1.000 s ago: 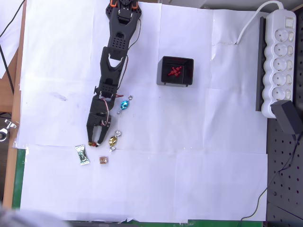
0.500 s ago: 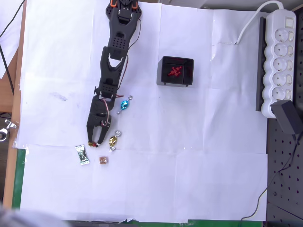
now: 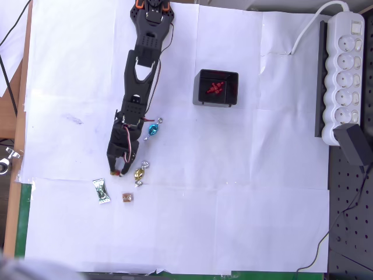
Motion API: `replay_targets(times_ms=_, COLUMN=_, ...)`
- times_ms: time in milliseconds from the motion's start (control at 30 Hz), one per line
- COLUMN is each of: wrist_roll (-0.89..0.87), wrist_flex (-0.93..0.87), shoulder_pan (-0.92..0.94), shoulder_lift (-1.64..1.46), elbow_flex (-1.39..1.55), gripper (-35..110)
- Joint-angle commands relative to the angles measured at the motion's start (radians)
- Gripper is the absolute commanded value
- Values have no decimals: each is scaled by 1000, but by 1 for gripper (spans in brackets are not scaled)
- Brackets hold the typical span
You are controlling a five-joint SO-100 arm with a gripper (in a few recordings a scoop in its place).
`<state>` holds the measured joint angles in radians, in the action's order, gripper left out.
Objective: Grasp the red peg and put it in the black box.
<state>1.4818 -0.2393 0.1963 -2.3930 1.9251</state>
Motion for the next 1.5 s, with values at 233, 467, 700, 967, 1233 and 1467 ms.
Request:
replay_targets(times_ms=233, wrist_roll=-80, wrist_flex=-456, shoulder_pan=-11, shoulder_lift=288, elbow_flex=213, gripper=0)
replay_targets(times_ms=467, wrist_roll=-86, wrist_flex=-795, shoulder_pan=-5, shoulder_lift=307, elbow_flex=383, gripper=0)
replay_targets(times_ms=700, wrist_roll=-86, wrist_flex=-1017, shoulder_pan=-37, shoulder_lift=354, elbow_flex=430, gripper=0)
replay_targets(times_ms=967, wrist_roll=-129, wrist_flex=-1226, shoulder_pan=-123, shoulder_lift=434, elbow_flex=443, gripper=0)
replay_targets(times_ms=1233, wrist_roll=-264, wrist_flex=-1333, shoulder_pan=-319, shoulder_lift=601, elbow_flex=305, gripper=0)
replay_targets(times_ms=1467, wrist_roll=-448, wrist_flex=-1419, shoulder_pan=-572, shoulder_lift=630, elbow_flex=276, gripper=0)
